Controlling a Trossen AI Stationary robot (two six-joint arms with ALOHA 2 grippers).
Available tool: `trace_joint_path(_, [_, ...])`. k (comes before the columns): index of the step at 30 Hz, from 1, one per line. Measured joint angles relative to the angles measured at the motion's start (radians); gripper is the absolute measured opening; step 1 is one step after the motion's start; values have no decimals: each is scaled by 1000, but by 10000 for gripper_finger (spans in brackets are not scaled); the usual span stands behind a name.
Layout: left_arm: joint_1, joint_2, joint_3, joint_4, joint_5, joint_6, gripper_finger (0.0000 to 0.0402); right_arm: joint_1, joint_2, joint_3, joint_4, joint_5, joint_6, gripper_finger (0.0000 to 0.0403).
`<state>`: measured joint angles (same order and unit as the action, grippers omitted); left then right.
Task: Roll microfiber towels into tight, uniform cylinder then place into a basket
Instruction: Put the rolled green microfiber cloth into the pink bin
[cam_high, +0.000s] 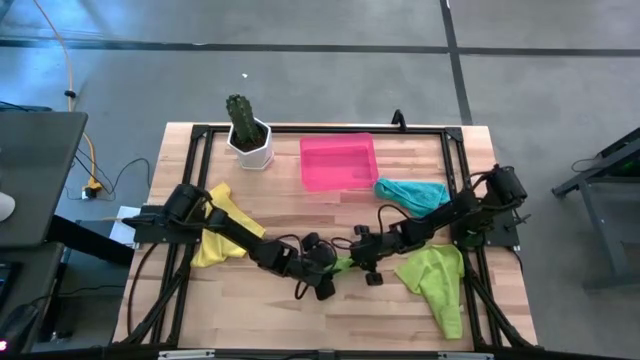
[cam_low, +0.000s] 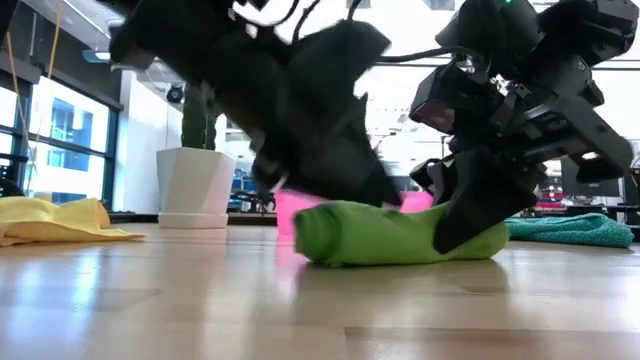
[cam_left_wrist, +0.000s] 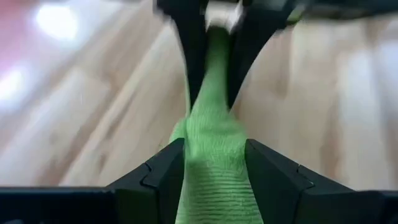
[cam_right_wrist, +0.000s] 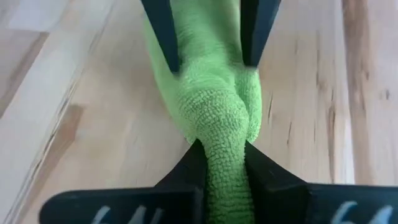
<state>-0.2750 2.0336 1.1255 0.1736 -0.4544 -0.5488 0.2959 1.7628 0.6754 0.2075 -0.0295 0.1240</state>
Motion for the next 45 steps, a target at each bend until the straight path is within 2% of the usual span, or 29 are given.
trace_joint_path(5, [23, -86, 0, -105, -6, 6, 159, -49, -105, -4, -183, -43, -14, 23])
trace_joint_path(8, [33, -147, 0, -197, 52, 1, 159, -95, -179, -6, -316, -16, -17, 23])
trace_joint_path(11, [34, -209, -1, -277, 113, -23, 159, -143, -253, -8, -403, 68, -14, 26])
trace_joint_path(15, [31, -288, 0, -314, 109, -18, 159, -220, -343, -8, -379, 214, 62, 25])
trace_joint_path(19, [30, -356, -1, -335, 52, 39, 159, -312, -390, -3, -289, 422, 292, 26])
trace_joint_path(21, [30, -373, 5, -303, 24, 71, 159, -353, -392, -4, -287, 480, 382, 29])
trace_joint_path(23, [30, -410, -1, -353, -3, 100, 159, -381, -361, -4, -219, 537, 428, 30])
trace_joint_path(26, [30, -423, 6, -333, -38, 138, 159, -421, -309, -4, -108, 617, 487, 31])
trace_joint_path(31, [34, -446, 4, -390, -80, 134, 159, -494, -204, 28, 56, 622, 553, 33])
trace_joint_path(35, [31, -446, 3, -423, -71, 104, 158, -535, -145, 102, -19, 619, 616, 33])
trace_joint_path(39, [21, -445, 1, -448, -69, 84, 158, -565, -84, 212, -193, 594, 647, 33])
trace_joint_path(43, [15, -445, 1, -462, -70, 64, 158, -579, -26, 337, -441, 596, 669, 34])
trace_joint_path(45, [8, -445, 3, -472, -79, 50, 158, -580, -6, 394, -574, 633, 691, 34])
